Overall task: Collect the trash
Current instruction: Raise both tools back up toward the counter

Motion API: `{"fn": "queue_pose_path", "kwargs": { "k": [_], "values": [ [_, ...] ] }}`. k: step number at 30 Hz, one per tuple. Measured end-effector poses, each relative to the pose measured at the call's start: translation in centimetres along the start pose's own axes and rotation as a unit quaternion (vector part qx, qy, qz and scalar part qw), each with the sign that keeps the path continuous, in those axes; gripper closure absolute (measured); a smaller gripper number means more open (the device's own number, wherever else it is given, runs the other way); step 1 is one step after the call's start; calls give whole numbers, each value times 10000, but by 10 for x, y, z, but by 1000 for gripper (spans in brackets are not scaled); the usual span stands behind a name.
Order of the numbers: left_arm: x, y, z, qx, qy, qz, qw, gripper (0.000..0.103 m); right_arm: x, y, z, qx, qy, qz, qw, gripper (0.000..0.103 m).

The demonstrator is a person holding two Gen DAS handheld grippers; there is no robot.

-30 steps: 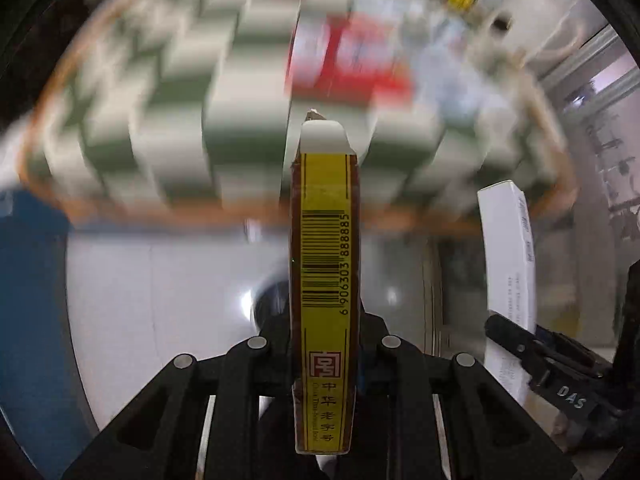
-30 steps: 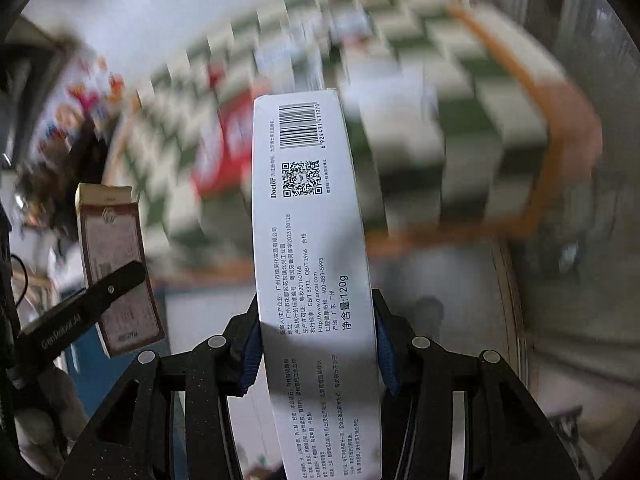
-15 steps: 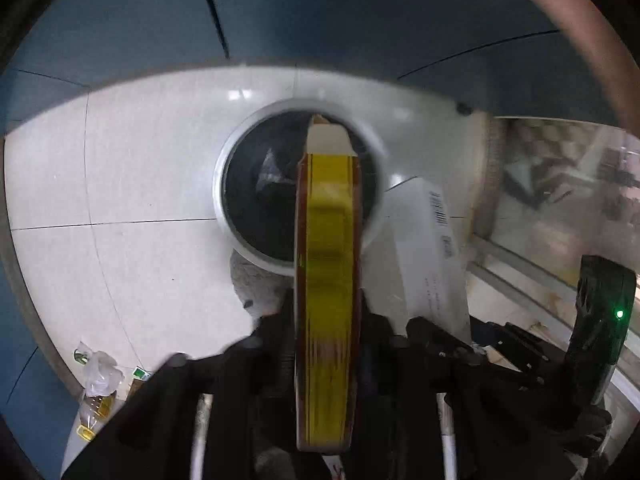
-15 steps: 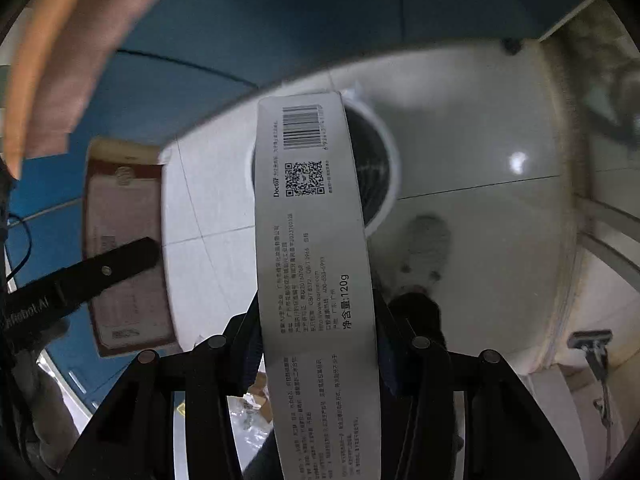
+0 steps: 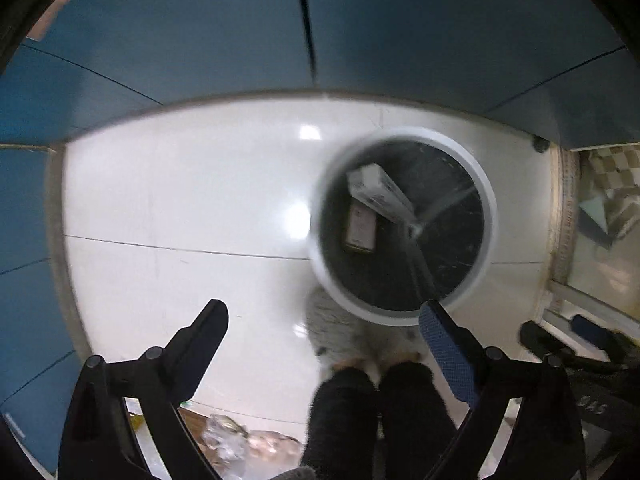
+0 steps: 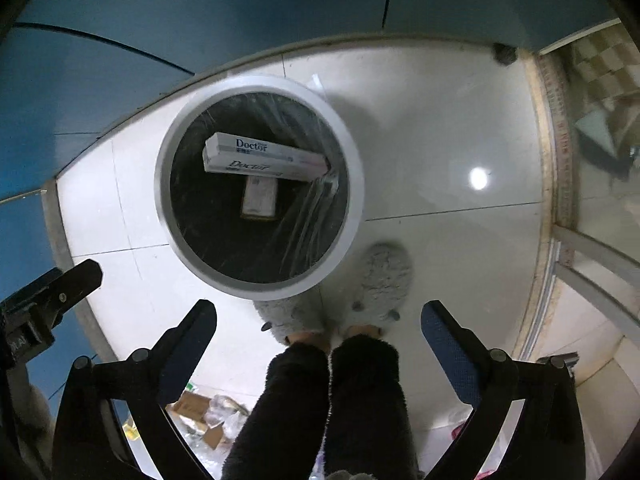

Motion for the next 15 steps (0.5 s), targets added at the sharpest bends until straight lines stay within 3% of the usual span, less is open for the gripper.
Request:
{"fn": "queue_pose_path", "kwargs": {
  "k": [6, 15],
  "values": [
    [13, -68, -14, 75, -235, 143, 9996, 6, 11, -62, -17, 229, -22, 311, 9993, 0],
    [39, -168, -13, 203, -214, 364, 9989, 6, 45, -195, -42, 345, -182, 661, 9970, 0]
  ]
}}
Point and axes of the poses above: each gripper's, at about its wrist camera, not at the fingertips, and y roughly the way its jaws point, z to its right, x to its underside, the point moved 3 cm from there along y, roughly the way its jaws point, and after that the axes turned 10 degrees about -y, right-handed, at the moved point
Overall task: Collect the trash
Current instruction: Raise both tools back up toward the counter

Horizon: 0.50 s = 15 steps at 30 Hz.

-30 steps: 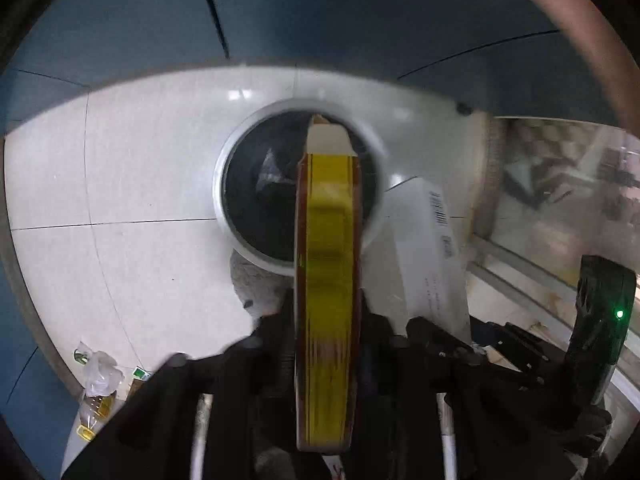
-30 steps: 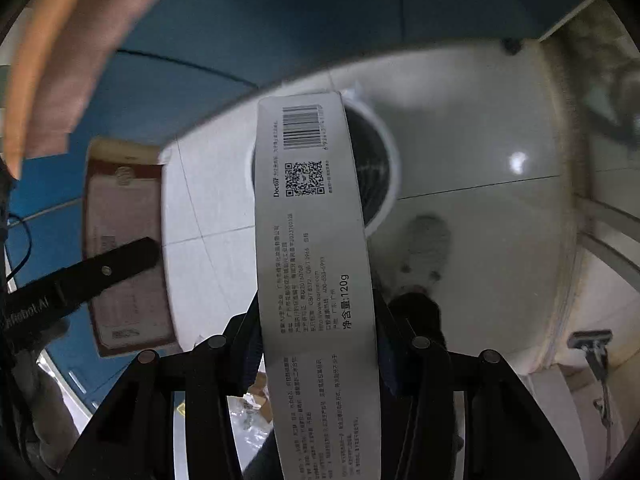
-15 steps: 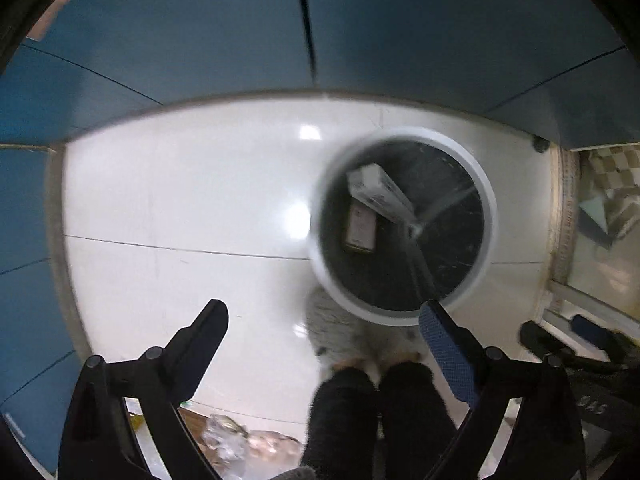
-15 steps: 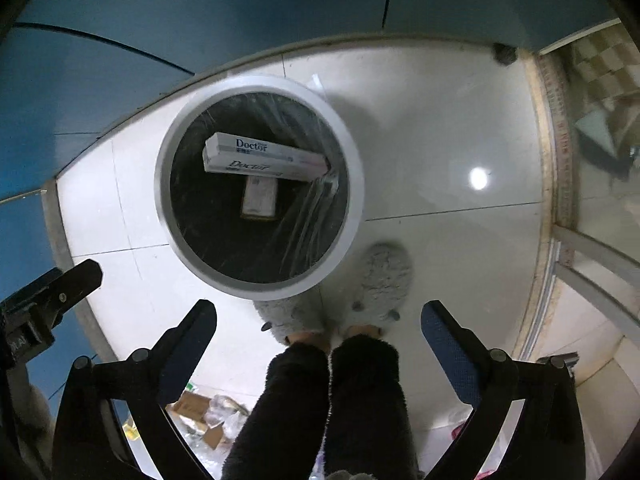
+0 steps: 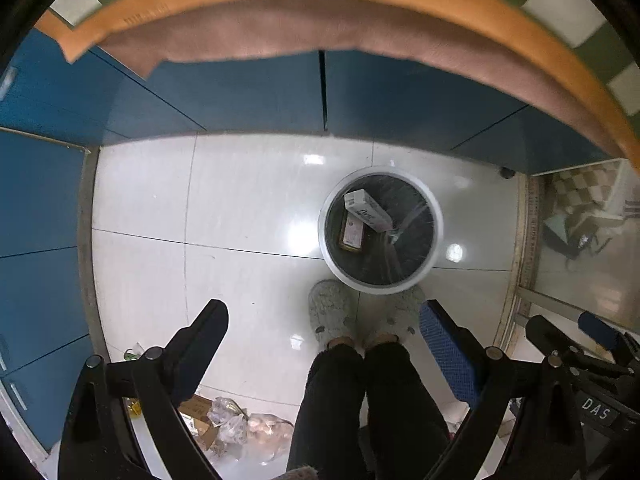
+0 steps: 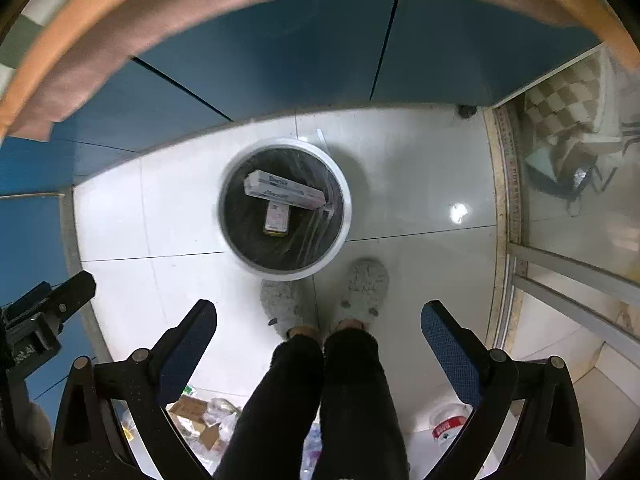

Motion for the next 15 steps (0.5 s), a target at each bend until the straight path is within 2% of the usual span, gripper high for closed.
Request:
{"fn": "queue_pose_path", "kwargs": {
  "k": [9, 15],
  "values": [
    [27, -87, -7, 200, 119, 77, 9997, 6, 26, -130, -15, -11, -83, 404, 9991, 0],
    [37, -149, -12, 286, 211, 333, 9988, 6, 49, -204, -29, 67, -156, 643, 9978, 0]
  ]
}}
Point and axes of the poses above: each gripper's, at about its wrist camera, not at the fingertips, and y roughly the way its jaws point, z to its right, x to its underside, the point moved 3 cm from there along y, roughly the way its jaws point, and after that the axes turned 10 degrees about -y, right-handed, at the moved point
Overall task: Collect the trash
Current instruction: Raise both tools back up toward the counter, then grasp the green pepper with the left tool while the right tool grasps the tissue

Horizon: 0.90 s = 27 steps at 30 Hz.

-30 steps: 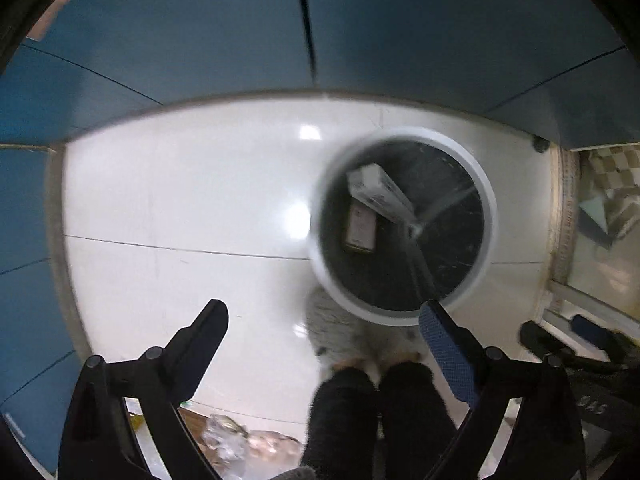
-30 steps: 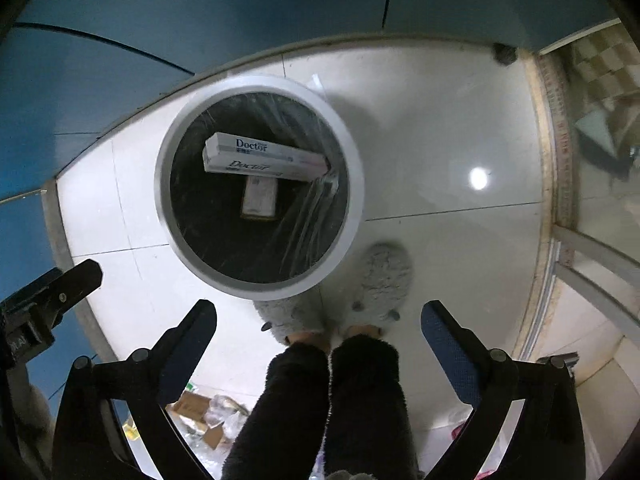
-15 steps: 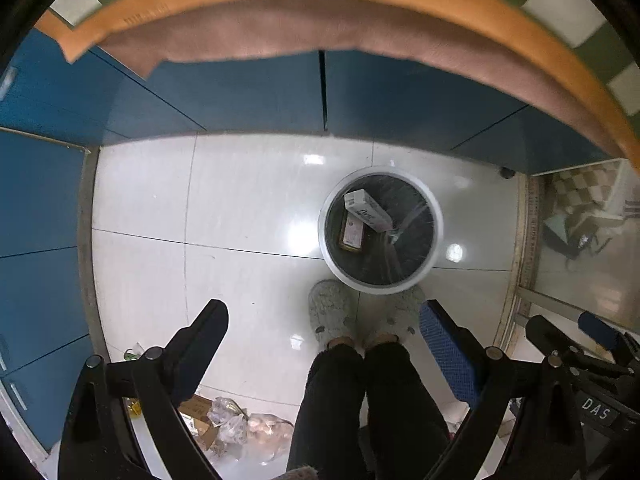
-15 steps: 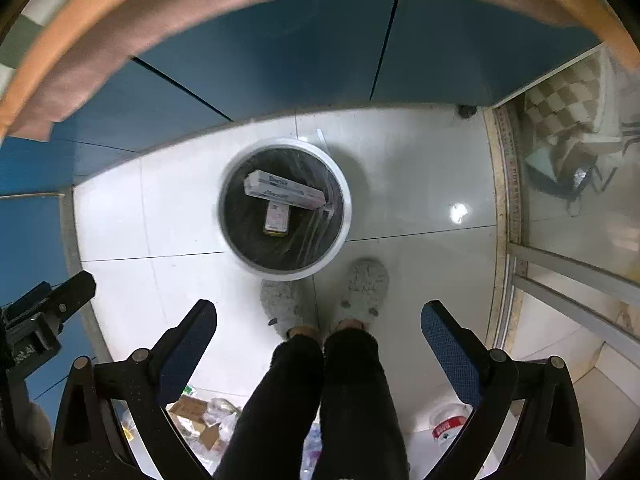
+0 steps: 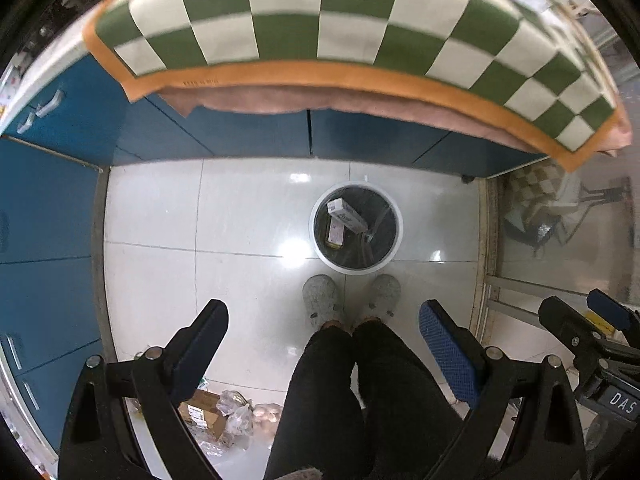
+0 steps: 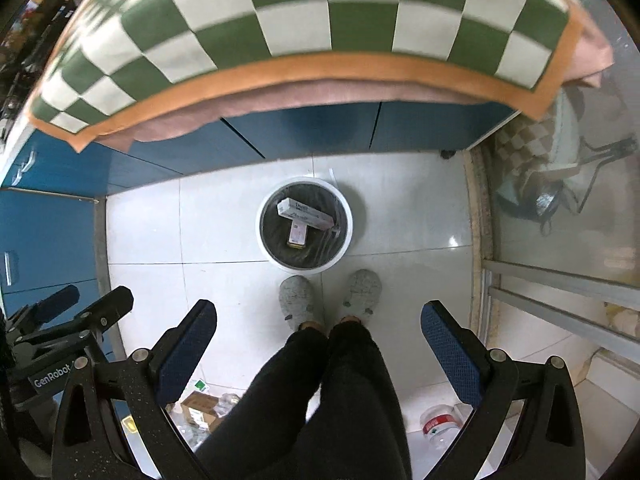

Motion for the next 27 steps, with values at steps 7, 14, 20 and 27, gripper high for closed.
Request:
{"fn": "queue_pose_path", "kwargs": {
  "k": [7, 14, 20, 27],
  "values": [
    [-22, -73, 4, -332, 83, 1028, 9941, 6, 1, -79, -4, -365, 217, 598, 9973, 0],
    [-101, -127, 28, -43, -86, 1971, 9803, 3, -48, -124, 17, -678, 557, 1136, 9896, 0],
    [-172, -134, 72, -484, -266, 2300, 9716, 1, -117, -139, 79, -706, 959, 1404, 9829, 0],
    [-243, -97, 129, -1059, -441, 1953, 9740, 0, -243, -104, 179, -358, 1484, 1461, 9774, 0]
  ]
}}
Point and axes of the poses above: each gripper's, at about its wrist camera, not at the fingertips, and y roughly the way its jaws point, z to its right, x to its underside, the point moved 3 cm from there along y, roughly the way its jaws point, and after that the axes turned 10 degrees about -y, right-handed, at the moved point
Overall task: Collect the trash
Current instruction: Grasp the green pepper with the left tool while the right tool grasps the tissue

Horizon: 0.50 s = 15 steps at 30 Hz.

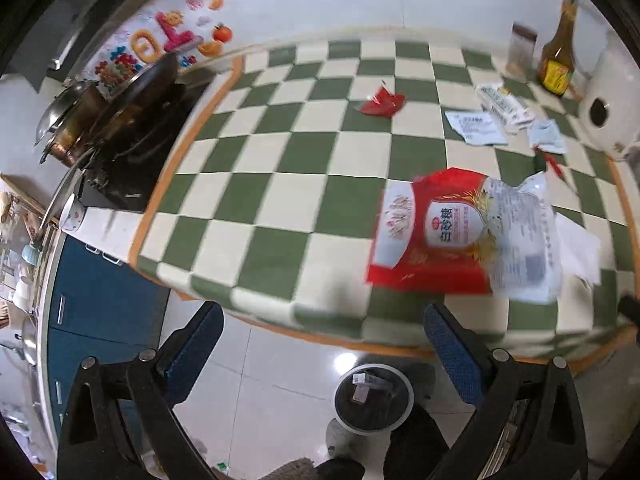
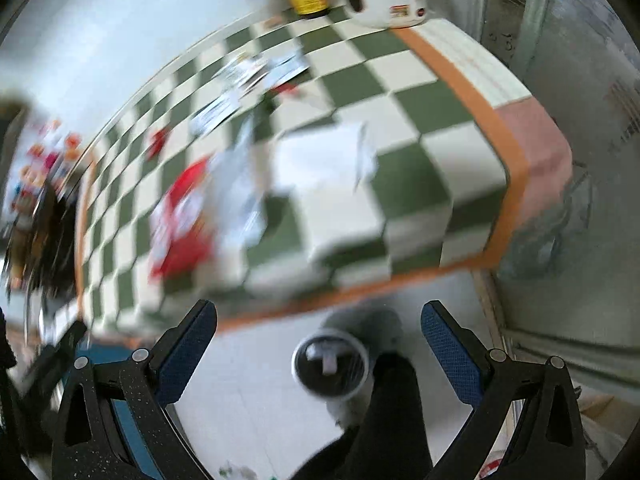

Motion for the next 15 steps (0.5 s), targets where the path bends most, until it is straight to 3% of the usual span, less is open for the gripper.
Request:
{"fn": "queue_pose_path", "kwargs": {
  "k": [4, 8, 9, 10, 11, 12, 13, 15],
  "values": [
    [-17, 30, 41, -208, 115, -334, 9992, 0, -65, 73, 12, 74, -64, -324, 9994, 8],
    [-36, 47, 77, -102, 92, -701, 9974, 1, -90, 117, 1, 71, -684, -436, 9967, 16],
    [-41, 50, 87, -38, 99, -751, 9971, 1, -94, 119, -4, 313, -1034, -200, 9939, 30],
    [-46, 50, 98, 20, 123, -779, 9969, 1, -96, 124, -10, 647, -1436, -106, 9875, 36],
    [-53, 50, 113, 151, 166, -789, 9966, 1, -99, 126, -11, 739, -1617, -11, 9841, 51],
    [-59, 50, 124, 245, 190, -802, 9963, 1, -103, 126, -6, 652, -1613, 67, 9847, 80],
    [-66, 51, 142, 419, 235, -846, 9953, 1, -107, 127, 2, 626, -1520, 35, 9864, 92],
    [-77, 57, 171, 825, 288, -1035, 9908, 2, -116, 124, 24, 602, -1204, 25, 9909, 94]
  ]
}}
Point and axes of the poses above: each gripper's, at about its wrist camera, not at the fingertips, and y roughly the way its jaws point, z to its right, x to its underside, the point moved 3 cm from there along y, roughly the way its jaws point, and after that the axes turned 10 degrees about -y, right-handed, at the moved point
